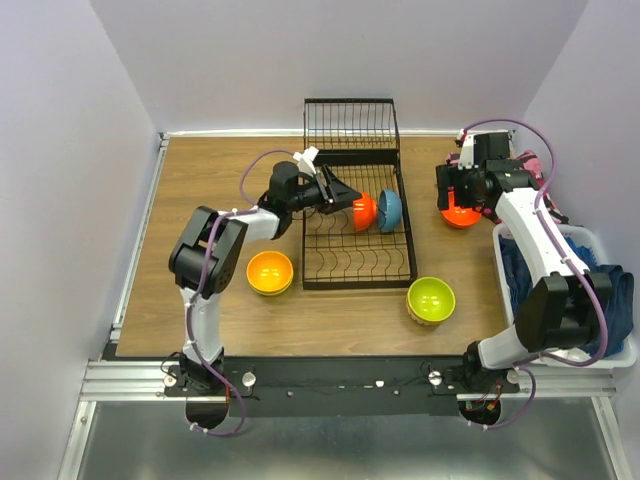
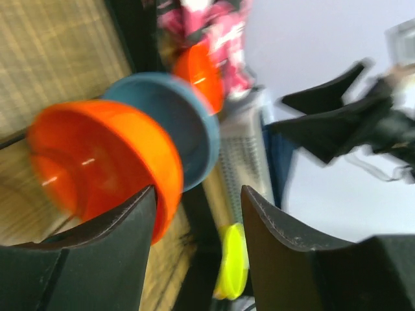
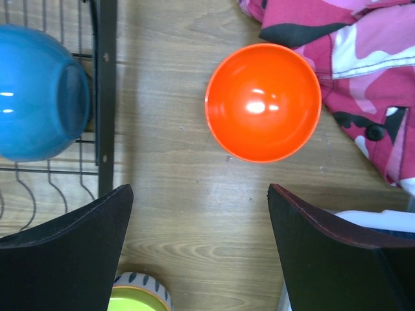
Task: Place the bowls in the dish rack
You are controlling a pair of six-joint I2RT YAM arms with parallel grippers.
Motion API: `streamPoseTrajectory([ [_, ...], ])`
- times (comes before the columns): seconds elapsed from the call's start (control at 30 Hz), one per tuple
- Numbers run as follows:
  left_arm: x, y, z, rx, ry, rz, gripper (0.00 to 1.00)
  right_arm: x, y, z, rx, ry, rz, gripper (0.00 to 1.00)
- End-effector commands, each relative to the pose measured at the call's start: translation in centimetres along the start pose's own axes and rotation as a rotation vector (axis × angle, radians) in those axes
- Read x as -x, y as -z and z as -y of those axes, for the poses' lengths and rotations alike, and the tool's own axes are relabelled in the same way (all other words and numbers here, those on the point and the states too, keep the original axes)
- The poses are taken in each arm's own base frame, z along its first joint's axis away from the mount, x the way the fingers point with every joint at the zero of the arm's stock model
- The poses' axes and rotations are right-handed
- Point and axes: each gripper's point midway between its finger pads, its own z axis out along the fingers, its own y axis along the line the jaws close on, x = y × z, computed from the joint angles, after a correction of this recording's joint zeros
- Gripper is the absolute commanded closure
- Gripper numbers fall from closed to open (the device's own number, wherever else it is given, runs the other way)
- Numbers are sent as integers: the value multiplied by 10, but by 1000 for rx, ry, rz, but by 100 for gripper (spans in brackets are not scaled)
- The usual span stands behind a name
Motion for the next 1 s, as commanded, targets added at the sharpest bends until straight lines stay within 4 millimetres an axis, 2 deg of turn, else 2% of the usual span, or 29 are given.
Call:
streamPoseTrajectory([
  [0.0, -17, 33, -38, 238, -233, -171, 34, 10, 10, -11, 65, -26, 56, 8],
  [0.03, -25, 47, -48, 304, -221, -224, 34, 12, 11, -12, 74, -23, 63, 8],
  [0.07, -12, 60, -41, 323, -289, -201, 34, 13, 12, -12, 77, -22, 66, 8],
  [0.1, -11, 72, -45, 349, -364, -225, 34, 16, 14, -13, 81, -17, 76, 8],
  [0.13, -18, 89, -52, 404, -360, -270, 33, 17, 15, -13, 85, -15, 83, 8],
  [0.17, -14, 101, -49, 426, -386, -271, 32, 17, 14, -15, 93, -11, 88, 7],
  [0.2, -9, 115, -57, 454, -445, -293, 31, 20, 15, -15, 94, -10, 103, 7],
  [0.23, -19, 130, -63, 498, -432, -355, 29, 19, 15, -16, 97, -12, 108, 7],
  [0.3, -19, 146, -59, 510, -509, -390, 28, 22, 16, -17, 106, -13, 127, 7],
  [0.33, -22, 156, -60, 512, -568, -422, 22, 24, 19, -18, 111, -15, 138, 7],
  [0.37, -18, 163, -45, 496, -643, -411, 22, 25, 21, -20, 123, -16, 143, 7],
  [0.43, -25, 179, -39, 477, -773, -469, 22, 25, 25, -23, 135, -16, 149, 7],
  [0.47, -24, 187, -25, 463, -840, -461, 22, 24, 29, -25, 147, -10, 158, 7],
  [0.53, -39, 206, -26, 464, -901, -536, 24, 24, 30, -24, 147, 10, 173, 7],
  [0.57, -40, 215, -19, 445, -1001, -556, 25, 24, 31, -23, 140, 13, 179, 7],
  [0.63, -60, 234, -23, 414, -1060, -650, 29, 25, 32, -23, 139, 24, 193, 7],
  [0.67, -62, 240, -17, 380, -1170, -672, 30, 25, 32, -24, 141, 24, 196, 7],
  [0.73, -82, 258, -23, 349, -1207, -755, 31, 28, 37, -24, 145, 31, 211, 7],
  [0.77, -88, 263, -20, 323, -1261, -781, 31, 28, 39, -26, 155, 34, 217, 7],
  [0.8, -98, 272, -28, 299, -1305, -843, 31, 28, 42, -26, 159, 36, 220, 7],
  [0.9, -120, 287, -40, 295, -1305, -940, 32, 17, 42, -30, 186, 74, 196, 7],
  [0.97, -124, 289, -44, 303, -1316, -945, 32, 5, 36, -27, 171, 116, 165, 7],
])
